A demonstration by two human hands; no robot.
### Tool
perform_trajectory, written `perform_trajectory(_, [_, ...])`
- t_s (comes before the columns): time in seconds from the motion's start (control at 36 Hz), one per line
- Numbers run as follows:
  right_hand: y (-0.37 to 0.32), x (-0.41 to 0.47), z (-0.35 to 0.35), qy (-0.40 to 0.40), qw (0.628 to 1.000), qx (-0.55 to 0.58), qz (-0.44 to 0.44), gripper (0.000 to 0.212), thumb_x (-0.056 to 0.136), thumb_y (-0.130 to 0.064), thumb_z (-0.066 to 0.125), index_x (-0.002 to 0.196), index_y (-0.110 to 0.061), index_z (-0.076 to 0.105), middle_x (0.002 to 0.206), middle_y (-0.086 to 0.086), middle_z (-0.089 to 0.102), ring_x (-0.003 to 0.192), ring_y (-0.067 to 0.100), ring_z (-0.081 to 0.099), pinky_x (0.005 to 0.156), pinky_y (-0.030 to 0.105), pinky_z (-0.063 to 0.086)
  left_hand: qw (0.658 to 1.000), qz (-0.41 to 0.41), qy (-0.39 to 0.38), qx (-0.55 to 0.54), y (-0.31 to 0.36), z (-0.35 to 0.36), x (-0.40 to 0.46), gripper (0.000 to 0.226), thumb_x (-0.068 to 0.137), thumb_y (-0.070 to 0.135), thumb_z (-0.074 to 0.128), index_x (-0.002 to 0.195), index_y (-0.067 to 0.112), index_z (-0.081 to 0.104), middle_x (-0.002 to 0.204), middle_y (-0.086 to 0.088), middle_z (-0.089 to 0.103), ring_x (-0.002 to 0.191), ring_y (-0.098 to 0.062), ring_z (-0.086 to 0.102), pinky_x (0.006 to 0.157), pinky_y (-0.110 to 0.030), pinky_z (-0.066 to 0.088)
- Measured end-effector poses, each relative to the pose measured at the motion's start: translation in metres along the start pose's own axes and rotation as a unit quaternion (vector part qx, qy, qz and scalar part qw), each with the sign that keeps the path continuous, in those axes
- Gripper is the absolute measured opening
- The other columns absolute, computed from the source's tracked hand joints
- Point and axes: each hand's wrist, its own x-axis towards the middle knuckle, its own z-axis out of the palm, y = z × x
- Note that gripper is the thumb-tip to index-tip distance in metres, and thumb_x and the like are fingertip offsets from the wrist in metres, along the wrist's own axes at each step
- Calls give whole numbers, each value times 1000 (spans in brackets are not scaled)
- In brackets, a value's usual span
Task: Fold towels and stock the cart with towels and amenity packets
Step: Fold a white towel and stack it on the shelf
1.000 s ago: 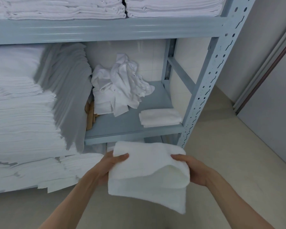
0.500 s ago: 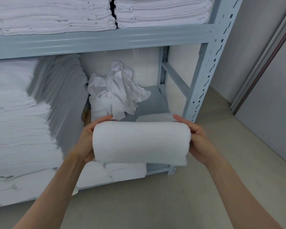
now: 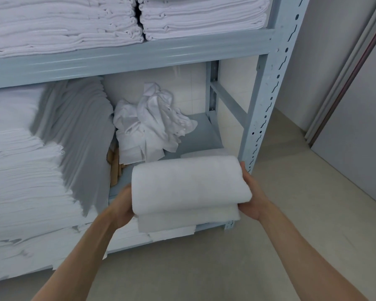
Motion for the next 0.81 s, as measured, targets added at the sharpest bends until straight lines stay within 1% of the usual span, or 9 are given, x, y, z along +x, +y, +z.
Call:
perform_trajectory(0.11, [1,6,-8,3,999,25,35,58,89,-71,47,122,-29,71,126,4,69,111,22,69,75,33,58,998,57,-35,9,5,3,3,30,102,15,46,123,25,65,115,-14,71,99,-29,72,73,-38,61])
perform_trajectory(0.19, [1,6,-20,-14,998,46,39,59,87,-68,52,127,-28,68,131,6,66,118,26,65,81,38,58,991,104,-66,46,11,4,5,40,92,6,59,130,17,57,118,-11,70,103,-29,70,79,-43,60])
perform_trajectory(0.33, [-12,7,-37,-59,997,34,42,54,78,-48,75,123,-20,70,127,11,68,111,30,68,81,43,58,982,161,-50,87,21,10,9,37,81,-20,63,107,5,60,96,-1,69,89,-22,66,73,-33,60])
perform_trajectory(0.42, [-25,8,-41,-61,997,36,33,69,58,-40,89,120,-14,71,119,14,70,102,34,70,74,45,59,981,192,-13,7,26,16,11,17,76,10,80,92,10,73,96,-6,69,85,-23,67,70,-33,61])
perform_trajectory(0.5, [-30,13,-35,-77,996,39,31,61,62,-48,88,115,-20,75,120,11,71,106,31,70,78,44,58,992,122,-3,-24,20,21,17,13,76,33,83,84,23,79,85,-5,75,77,-23,71,63,-30,61])
perform_trajectory(0.61, [-12,25,-39,-74,994,14,83,44,86,-44,70,123,-20,70,126,10,68,117,29,65,96,45,54,998,57,-34,17,-19,30,26,58,89,-19,51,79,29,83,78,2,77,75,-12,74,61,-25,60])
perform_trajectory(0.67, [-7,26,-48,-71,992,22,100,50,80,-37,77,124,-15,69,126,12,68,115,31,66,91,44,56,999,46,-29,2,-25,36,22,20,85,5,74,97,20,79,94,-5,78,89,-21,74,67,-29,61])
perform_trajectory(0.72, [-8,26,-59,-81,992,28,94,52,74,-36,82,120,-15,72,128,13,67,115,31,66,89,44,57,997,34,-59,39,-25,41,20,48,66,34,92,109,24,75,106,-7,76,97,-23,73,71,-31,60])
perform_trajectory(0.81, [-17,33,-79,-88,988,105,75,58,84,-52,72,127,-13,67,135,13,62,123,31,60,94,45,53,996,47,-33,63,-25,50,31,33,88,6,72,115,26,73,104,-1,77,95,-15,74,68,-26,59])
